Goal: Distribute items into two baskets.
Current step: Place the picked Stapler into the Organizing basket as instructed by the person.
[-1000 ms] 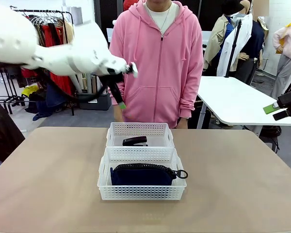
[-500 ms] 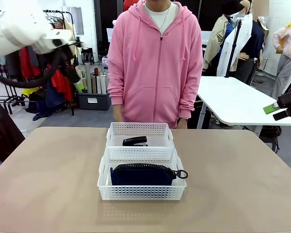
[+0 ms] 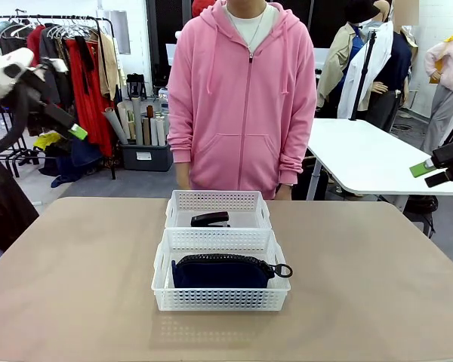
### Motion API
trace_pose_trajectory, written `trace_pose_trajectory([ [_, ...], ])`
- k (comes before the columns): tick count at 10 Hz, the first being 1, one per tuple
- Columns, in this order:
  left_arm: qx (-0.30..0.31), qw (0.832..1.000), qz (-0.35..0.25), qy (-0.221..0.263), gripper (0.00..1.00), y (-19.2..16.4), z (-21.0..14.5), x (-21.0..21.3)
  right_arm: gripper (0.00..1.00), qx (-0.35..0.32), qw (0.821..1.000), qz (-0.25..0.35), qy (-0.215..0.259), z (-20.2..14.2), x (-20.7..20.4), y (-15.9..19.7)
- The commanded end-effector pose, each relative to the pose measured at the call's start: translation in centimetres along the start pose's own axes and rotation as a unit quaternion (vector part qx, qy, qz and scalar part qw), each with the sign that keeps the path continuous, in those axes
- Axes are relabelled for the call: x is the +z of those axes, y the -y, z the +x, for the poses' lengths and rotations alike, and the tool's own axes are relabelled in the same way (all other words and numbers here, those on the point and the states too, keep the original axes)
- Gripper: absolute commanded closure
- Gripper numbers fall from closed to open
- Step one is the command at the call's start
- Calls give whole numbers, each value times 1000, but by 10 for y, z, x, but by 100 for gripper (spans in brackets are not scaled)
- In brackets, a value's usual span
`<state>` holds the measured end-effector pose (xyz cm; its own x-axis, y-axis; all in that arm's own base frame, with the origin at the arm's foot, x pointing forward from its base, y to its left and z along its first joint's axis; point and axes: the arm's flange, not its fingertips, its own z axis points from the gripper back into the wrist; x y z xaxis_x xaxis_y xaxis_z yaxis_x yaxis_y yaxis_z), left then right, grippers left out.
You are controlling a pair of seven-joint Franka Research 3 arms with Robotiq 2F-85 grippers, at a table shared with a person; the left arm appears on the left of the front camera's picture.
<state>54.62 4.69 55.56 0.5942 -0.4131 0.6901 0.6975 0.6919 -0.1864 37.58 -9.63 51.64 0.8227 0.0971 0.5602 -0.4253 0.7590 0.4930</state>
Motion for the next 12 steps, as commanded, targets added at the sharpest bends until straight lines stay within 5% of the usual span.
trace_pose_trajectory([
  [1,-6,999,-35,31,0,20,-26,13,0,1,1000,6,4,1,1,-1],
  [6,66,996,-36,53,0,6,-101,31,0,1,1000,6,4,1,1,-1],
  [12,78,995,-38,50,0,-1,-111,33,0,1,1000,6,4,1,1,-1],
])
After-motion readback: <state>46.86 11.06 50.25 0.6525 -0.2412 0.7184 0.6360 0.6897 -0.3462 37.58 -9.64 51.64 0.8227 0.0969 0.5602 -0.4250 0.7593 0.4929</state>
